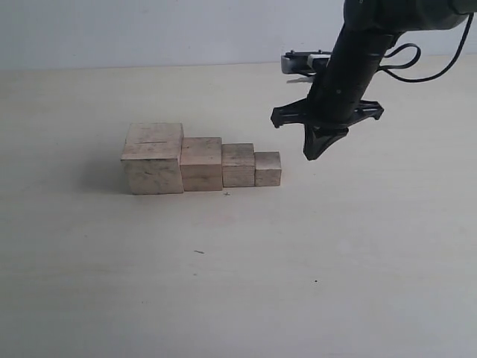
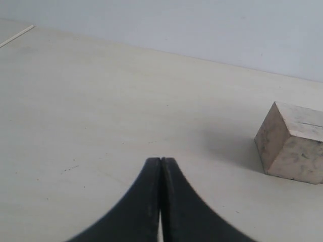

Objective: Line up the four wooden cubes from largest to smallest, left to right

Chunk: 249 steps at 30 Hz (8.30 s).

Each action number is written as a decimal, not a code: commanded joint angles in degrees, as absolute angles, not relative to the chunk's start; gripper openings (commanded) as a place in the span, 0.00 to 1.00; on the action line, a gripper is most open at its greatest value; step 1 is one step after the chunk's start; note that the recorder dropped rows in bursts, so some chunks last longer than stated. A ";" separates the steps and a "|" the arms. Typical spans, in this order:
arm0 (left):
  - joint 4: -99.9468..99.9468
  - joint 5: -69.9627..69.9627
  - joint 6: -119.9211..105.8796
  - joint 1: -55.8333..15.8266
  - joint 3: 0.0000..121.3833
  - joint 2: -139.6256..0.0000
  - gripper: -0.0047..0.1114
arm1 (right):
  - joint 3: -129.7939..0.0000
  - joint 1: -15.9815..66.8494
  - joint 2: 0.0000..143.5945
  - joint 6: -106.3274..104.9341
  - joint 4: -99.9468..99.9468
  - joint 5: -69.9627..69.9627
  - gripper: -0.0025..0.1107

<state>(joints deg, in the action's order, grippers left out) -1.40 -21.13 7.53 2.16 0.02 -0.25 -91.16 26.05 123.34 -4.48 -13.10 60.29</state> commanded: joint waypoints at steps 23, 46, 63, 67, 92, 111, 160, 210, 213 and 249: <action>-1.28 -20.88 7.58 1.79 0.00 0.00 0.04 | -91.20 26.01 127.01 -12.47 -24.37 57.04 0.02; -1.28 -20.88 7.58 1.79 0.00 0.00 0.04 | -91.20 26.01 127.01 -13.06 -24.37 57.10 0.02; -1.28 -20.88 7.58 1.79 0.00 0.00 0.04 | -91.20 26.01 127.01 -13.99 -25.49 57.10 0.02; -1.28 -20.88 7.58 1.79 0.00 0.00 0.04 | -91.20 26.01 127.01 -13.99 -25.72 57.10 0.02; -1.28 -20.88 7.58 1.79 0.00 0.00 0.04 | -87.74 26.01 117.58 -5.93 -14.65 48.07 0.02; -1.28 -20.88 7.58 1.79 0.00 0.00 0.04 | -44.16 26.01 76.40 -8.58 -20.15 21.15 0.02; -1.28 -20.88 7.58 1.79 0.00 0.00 0.04 | -40.98 3.27 18.45 -8.54 -15.26 32.68 0.02; -1.28 -20.88 7.58 1.79 0.00 0.00 0.04 | 0.00 -0.70 0.00 2.19 -1.14 19.43 0.02; -1.28 -20.88 7.58 1.79 0.00 0.00 0.04 | 0.00 -0.70 0.00 2.13 -1.11 19.43 0.02; -1.28 -20.88 7.58 1.79 0.00 0.00 0.04 | 0.00 -0.70 0.00 2.15 -1.28 19.43 0.02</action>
<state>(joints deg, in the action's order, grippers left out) -1.40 -21.16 7.53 2.16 0.02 -0.25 -0.24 -0.90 0.38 2.55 -1.62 19.69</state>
